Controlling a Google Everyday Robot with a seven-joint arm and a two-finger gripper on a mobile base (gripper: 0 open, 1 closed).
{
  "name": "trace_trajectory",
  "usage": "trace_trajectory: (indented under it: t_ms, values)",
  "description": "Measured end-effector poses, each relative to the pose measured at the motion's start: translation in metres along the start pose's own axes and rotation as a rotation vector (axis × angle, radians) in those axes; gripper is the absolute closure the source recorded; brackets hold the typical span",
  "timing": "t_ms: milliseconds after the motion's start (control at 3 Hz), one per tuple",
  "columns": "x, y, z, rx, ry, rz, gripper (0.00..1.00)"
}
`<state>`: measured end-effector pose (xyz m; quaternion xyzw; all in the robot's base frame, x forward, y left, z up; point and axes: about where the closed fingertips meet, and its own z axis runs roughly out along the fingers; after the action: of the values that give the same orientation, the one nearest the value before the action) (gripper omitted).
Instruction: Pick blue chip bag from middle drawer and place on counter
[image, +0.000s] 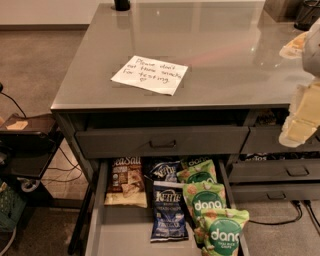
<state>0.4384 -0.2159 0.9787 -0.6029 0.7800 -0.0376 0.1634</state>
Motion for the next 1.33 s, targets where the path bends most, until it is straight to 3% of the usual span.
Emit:
trace_trajectory:
  t_ms: [333, 667, 1333]
  values:
    - [-0.002, 0.002, 0.002, 0.011, -0.013, 0.0, 0.0]
    - [-0.007, 0.019, 0.021, 0.014, -0.053, 0.009, 0.0]
    - [-0.029, 0.048, 0.112, -0.023, -0.139, 0.009, 0.0]
